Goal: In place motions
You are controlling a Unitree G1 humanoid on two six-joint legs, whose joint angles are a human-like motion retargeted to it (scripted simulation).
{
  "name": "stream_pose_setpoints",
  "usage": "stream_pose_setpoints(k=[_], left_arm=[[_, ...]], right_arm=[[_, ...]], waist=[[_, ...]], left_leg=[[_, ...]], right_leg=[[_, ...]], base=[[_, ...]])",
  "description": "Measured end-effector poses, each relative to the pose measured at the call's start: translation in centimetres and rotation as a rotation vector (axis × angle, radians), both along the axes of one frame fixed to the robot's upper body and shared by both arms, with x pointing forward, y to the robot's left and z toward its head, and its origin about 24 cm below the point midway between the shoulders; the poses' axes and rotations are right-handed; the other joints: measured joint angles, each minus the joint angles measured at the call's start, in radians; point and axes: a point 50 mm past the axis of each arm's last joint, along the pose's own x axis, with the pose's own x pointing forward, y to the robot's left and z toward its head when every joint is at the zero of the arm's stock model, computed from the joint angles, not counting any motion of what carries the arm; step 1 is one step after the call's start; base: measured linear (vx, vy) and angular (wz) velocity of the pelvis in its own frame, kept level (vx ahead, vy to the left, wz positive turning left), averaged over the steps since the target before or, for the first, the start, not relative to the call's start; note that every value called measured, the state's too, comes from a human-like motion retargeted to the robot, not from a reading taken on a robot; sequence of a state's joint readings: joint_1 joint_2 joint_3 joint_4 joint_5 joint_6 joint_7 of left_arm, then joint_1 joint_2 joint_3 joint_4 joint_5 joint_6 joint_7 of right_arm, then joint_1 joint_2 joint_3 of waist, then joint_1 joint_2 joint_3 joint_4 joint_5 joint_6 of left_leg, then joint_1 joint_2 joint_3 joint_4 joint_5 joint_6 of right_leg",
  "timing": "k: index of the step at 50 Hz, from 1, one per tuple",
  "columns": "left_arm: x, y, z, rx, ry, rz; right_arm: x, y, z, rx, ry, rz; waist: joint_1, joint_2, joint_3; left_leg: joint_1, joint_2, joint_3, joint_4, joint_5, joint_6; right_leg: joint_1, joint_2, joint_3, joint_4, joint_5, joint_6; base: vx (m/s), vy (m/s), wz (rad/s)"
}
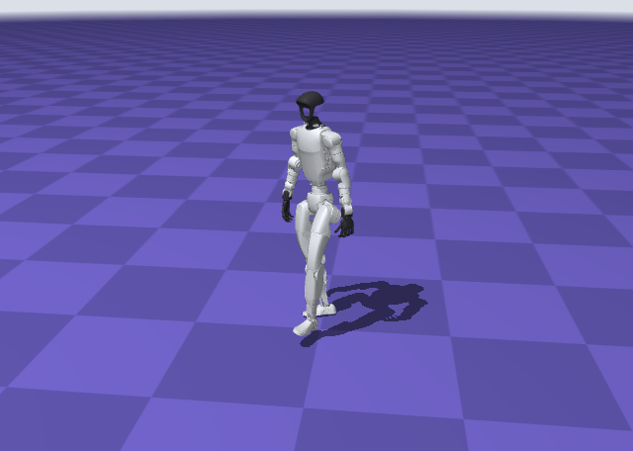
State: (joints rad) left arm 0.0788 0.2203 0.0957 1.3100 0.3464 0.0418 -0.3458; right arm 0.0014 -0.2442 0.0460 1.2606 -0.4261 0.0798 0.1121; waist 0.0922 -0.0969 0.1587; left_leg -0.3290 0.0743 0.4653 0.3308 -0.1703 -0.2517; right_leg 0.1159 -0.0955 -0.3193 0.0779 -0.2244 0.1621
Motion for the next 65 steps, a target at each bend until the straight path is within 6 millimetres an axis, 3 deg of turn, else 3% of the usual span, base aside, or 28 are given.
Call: stream_pose_setpoints(k=[2,3,4,8,10,11,13,15,19,20,22,25,30,33,37,43,46,47,48,52,55,57,58,60,65], left_arm=[[-0.9,0.2,0.0,0.022,0.031,-0.010],[-1.4,0.3,-0.1,0.031,0.051,-0.012],[-2.1,0.3,-0.1,0.038,0.077,-0.006],[-5.5,0.1,0.0,0.032,0.214,0.052],[-7.2,-0.5,0.1,0.018,0.283,0.099],[-7.9,-0.8,0.2,0.009,0.307,0.131],[-9.1,-1.4,0.3,-0.012,0.347,0.202],[-10.0,-2.0,0.4,-0.032,0.374,0.274],[-8.9,-2.3,0.2,-0.042,0.332,0.345],[-8.3,-2.2,0.1,-0.040,0.309,0.351],[-6.8,-1.3,0.0,-0.022,0.261,0.338],[-4.4,0.4,0.1,0.025,0.197,0.268],[-0.2,2.5,0.6,0.084,0.081,0.149],[2.0,3.2,0.9,0.092,0.001,0.128],[3.7,3.3,1.2,0.087,-0.061,0.126],[2.4,1.7,0.6,0.040,0.003,0.111],[0.6,0.8,0.3,-0.019,0.064,0.121],[-0.4,0.5,0.2,-0.049,0.094,0.131],[-1.7,0.1,0.2,-0.080,0.130,0.149],[-5.9,-1.9,-0.1,-0.113,0.229,0.240],[-6.5,-2.6,-0.1,-0.118,0.222,0.301],[-5.8,-3.1,-0.2,-0.162,0.197,0.320],[-5.5,-3.3,-0.3,-0.183,0.184,0.306],[-4.7,-3.2,-0.3,-0.213,0.147,0.263],[-2.2,-2.4,-0.3,-0.185,0.026,0.134]], right_arm=[[0.7,-0.2,0.2,-0.018,-0.022,0.036],[0.9,-0.2,0.3,-0.024,-0.027,0.049],[1.0,-0.2,0.3,-0.026,-0.027,0.060],[0.0,0.1,-0.1,-0.023,0.012,0.046],[-1.6,0.3,-0.4,-0.010,0.048,-0.008],[-2.5,0.3,-0.5,0.000,0.075,-0.040],[-4.6,0.6,-0.8,0.021,0.142,-0.099],[-6.8,1.0,-0.9,0.037,0.212,-0.155],[-8.7,1.4,-0.9,0.054,0.260,-0.252],[-8.7,1.4,-0.9,0.061,0.260,-0.257],[-8.2,1.7,-1.0,0.070,0.251,-0.235],[-7.3,2.3,-1.2,0.075,0.213,-0.191],[-6.4,2.2,-1.2,0.044,0.166,-0.095],[-6.0,1.9,-1.1,0.016,0.164,-0.040],[-6.2,1.4,-1.0,-0.007,0.184,-0.022],[-7.8,0.9,-0.9,-0.013,0.251,-0.078],[-7.8,0.9,-0.9,-0.017,0.240,-0.095],[-7.8,1.0,-0.9,-0.018,0.238,-0.094],[-8.0,1.2,-1.0,-0.016,0.239,-0.091],[-9.0,1.4,-0.9,-0.010,0.268,-0.142],[-8.4,1.1,-0.9,-0.046,0.235,-0.172],[-6.9,0.2,-0.7,-0.098,0.195,-0.120],[-6.5,-0.2,-0.7,-0.119,0.184,-0.100],[-5.4,-0.8,-0.5,-0.148,0.164,-0.053],[-1.3,-1.8,0.2,-0.191,0.076,0.049]], waist=[[0.008,-0.034,-0.003],[0.004,-0.056,-0.008],[-0.002,-0.067,-0.015],[0.002,-0.039,-0.073],[0.029,-0.013,-0.100],[0.040,-0.012,-0.109],[0.076,-0.013,-0.124],[0.097,-0.018,-0.144],[0.055,0.052,-0.122],[0.050,0.064,-0.109],[0.028,0.079,-0.088],[-0.045,0.083,-0.061],[-0.129,0.031,-0.042],[-0.159,-0.001,-0.028],[-0.170,0.002,-0.024],[-0.156,0.040,-0.074],[-0.209,0.055,-0.119],[-0.225,0.059,-0.138],[-0.230,0.061,-0.160],[-0.275,0.062,-0.222],[-0.435,0.015,-0.175],[-0.256,-0.061,-0.174],[-0.225,-0.088,-0.169],[-0.223,-0.094,-0.140],[-0.185,-0.001,-0.109]], left_leg=[[-0.011,-0.033,-0.022,-0.157,-0.201,0.222],[-0.016,-0.061,-0.048,-0.225,-0.270,0.299],[-0.020,-0.059,-0.043,-0.257,-0.299,0.320],[-0.035,0.021,0.023,-0.137,-0.237,0.245],[-0.025,0.045,-0.048,-0.126,-0.090,0.172],[-0.017,0.035,-0.077,-0.104,-0.066,0.125],[0.004,0.026,-0.125,-0.070,-0.048,0.040],[0.038,0.015,-0.120,-0.072,-0.062,-0.004],[0.149,0.008,-0.126,-0.102,-0.123,-0.010],[0.170,-0.002,-0.138,-0.105,-0.139,-0.010],[0.195,-0.015,-0.160,-0.109,-0.162,-0.010],[0.235,-0.024,-0.158,-0.132,-0.176,-0.010],[0.291,-0.127,-0.198,-0.186,-0.185,-0.010],[0.338,-0.194,-0.230,-0.201,-0.192,-0.010],[0.400,-0.233,-0.242,-0.216,-0.197,-0.010],[0.463,-0.265,-0.254,-0.201,-0.139,-0.010],[0.488,-0.262,-0.253,-0.186,-0.050,-0.010],[0.496,-0.258,-0.241,-0.179,-0.005,-0.010],[0.504,-0.255,-0.217,-0.170,0.050,-0.010],[0.481,-0.194,-0.117,-0.007,0.355,-0.010],[0.421,-0.087,-0.110,0.281,0.553,-0.010],[0.427,-0.097,0.140,0.339,0.576,-0.010],[0.426,-0.085,0.198,0.361,0.565,-0.010],[0.376,-0.062,0.185,0.424,0.519,-0.010],[0.138,-0.195,-0.010,0.279,0.265,-0.010]], right_leg=[[0.037,-0.037,0.008,-0.011,-0.013,0.021],[0.055,-0.062,0.004,-0.015,-0.020,0.035],[0.074,-0.075,0.002,-0.016,-0.028,0.048],[0.113,-0.048,0.027,0.015,-0.059,0.081],[0.135,-0.017,0.046,0.035,-0.052,0.082],[0.151,-0.023,0.044,0.048,-0.029,0.086],[0.172,-0.045,0.063,0.096,0.044,0.094],[0.166,-0.078,0.068,0.185,0.164,0.095],[0.107,-0.136,-0.095,0.511,0.413,0.035],[0.080,-0.155,-0.125,0.599,0.439,0.011],[0.022,-0.191,-0.191,0.701,0.388,-0.029],[-0.081,-0.169,-0.242,0.739,0.345,-0.027],[-0.296,-0.079,-0.142,0.476,0.309,0.040],[-0.369,-0.087,-0.098,0.225,0.305,-0.001],[-0.450,-0.110,-0.107,-0.026,0.251,-0.073],[-0.485,-0.153,-0.148,-0.025,0.233,-0.057],[-0.467,-0.186,-0.197,0.038,0.303,-0.060],[-0.467,-0.192,-0.190,0.051,0.343,-0.059],[-0.480,-0.176,-0.082,0.076,0.359,-0.040],[-0.445,-0.190,-0.043,0.134,0.306,-0.005],[-0.204,-0.258,-0.352,0.014,0.298,-0.012],[-0.272,-0.293,-0.124,0.101,0.213,0.007],[-0.268,-0.293,-0.095,0.115,0.182,-0.001],[-0.194,-0.261,-0.155,0.086,0.160,-0.016],[-0.129,-0.116,-0.195,0.064,0.111,-0.013]], base=[[0.13,-0.29,-0.79],[0.11,-0.13,-0.23],[0.16,-0.13,-0.19],[0.21,-0.11,-0.58],[0.24,-0.08,-0.71],[0.25,-0.07,-0.68],[0.26,-0.05,-0.82],[0.22,-0.01,-0.38],[0.01,0.06,0.44],[-0.15,0.09,-0.01],[-0.19,0.04,0.16],[-0.23,-0.09,0.81],[-0.21,-0.03,0.88],[-0.19,0.12,0.54],[-1.08,0.55,0.20],[0.01,0.17,0.19],[0.71,-0.39,0.79],[0.08,0.27,0.35],[0.43,-0.14,0.18],[0.63,-0.52,1.03],[0.35,-1.24,2.09],[0.05,-0.61,-2.57],[0.49,-0.86,-1.69],[1.36,-1.83,-0.10],[0.63,-0.69,-0.46]])
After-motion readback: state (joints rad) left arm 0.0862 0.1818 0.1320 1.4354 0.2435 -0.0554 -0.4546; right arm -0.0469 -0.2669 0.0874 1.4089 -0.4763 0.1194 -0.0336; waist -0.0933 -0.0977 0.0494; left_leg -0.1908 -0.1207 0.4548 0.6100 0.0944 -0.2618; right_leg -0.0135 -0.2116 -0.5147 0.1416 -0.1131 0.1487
